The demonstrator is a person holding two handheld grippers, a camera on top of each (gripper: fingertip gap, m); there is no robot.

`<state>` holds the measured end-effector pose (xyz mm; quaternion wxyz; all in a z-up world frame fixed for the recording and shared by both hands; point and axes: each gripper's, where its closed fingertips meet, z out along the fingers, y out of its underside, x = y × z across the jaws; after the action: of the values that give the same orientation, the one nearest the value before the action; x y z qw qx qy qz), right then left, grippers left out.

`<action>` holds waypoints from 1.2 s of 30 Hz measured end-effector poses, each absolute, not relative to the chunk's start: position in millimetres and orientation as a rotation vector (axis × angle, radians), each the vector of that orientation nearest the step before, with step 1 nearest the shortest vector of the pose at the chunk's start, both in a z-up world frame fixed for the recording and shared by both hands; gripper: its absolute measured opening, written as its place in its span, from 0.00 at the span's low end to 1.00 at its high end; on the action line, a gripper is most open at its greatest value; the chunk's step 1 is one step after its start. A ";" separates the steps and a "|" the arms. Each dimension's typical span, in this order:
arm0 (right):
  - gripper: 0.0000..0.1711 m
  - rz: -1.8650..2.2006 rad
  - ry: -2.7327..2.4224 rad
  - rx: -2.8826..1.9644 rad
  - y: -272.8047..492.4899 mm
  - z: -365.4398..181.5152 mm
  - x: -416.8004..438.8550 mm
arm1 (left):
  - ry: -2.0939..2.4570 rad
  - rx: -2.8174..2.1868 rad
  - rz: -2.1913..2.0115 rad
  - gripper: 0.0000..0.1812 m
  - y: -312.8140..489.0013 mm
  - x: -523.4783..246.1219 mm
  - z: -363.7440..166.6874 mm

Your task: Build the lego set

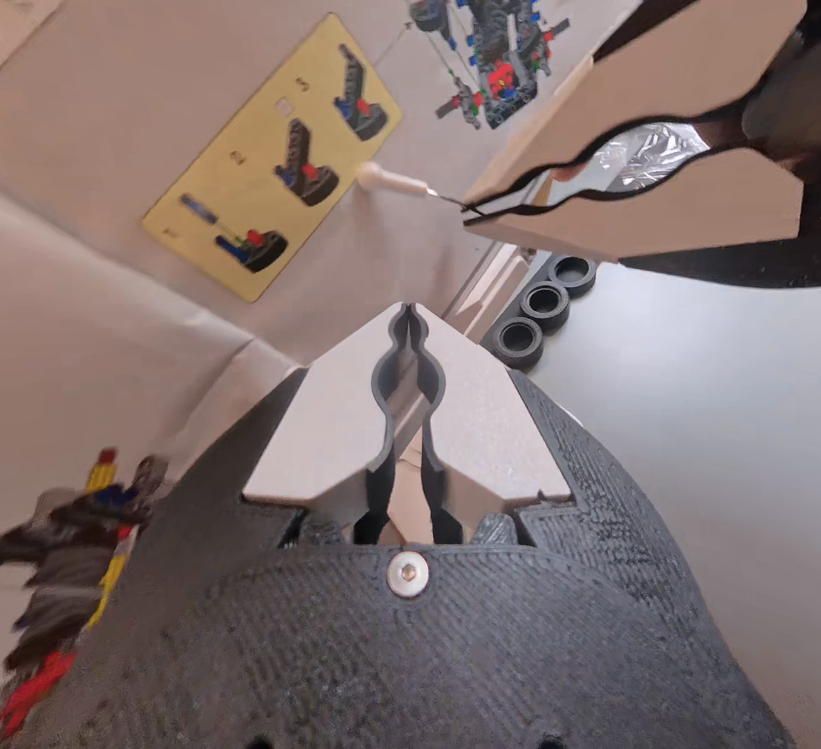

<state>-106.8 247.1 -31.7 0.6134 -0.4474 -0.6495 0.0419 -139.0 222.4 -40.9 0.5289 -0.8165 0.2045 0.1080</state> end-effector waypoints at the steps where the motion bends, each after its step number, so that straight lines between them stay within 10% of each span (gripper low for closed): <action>1: 0.00 0.070 -1.530 -0.999 243.3 -33.6 -110.5 | 0.470 -1.943 0.277 0.00 218.7 -144.7 -38.3; 36: 0.17 0.426 -1.107 -1.293 283.7 -12.4 -52.1 | -0.227 -1.588 0.086 0.10 99.4 -306.9 -5.3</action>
<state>-52.1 283.7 -12.4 0.6393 -0.5667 -0.4851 0.1868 -306.9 99.4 -5.3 0.6944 -0.7113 -0.1019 0.0385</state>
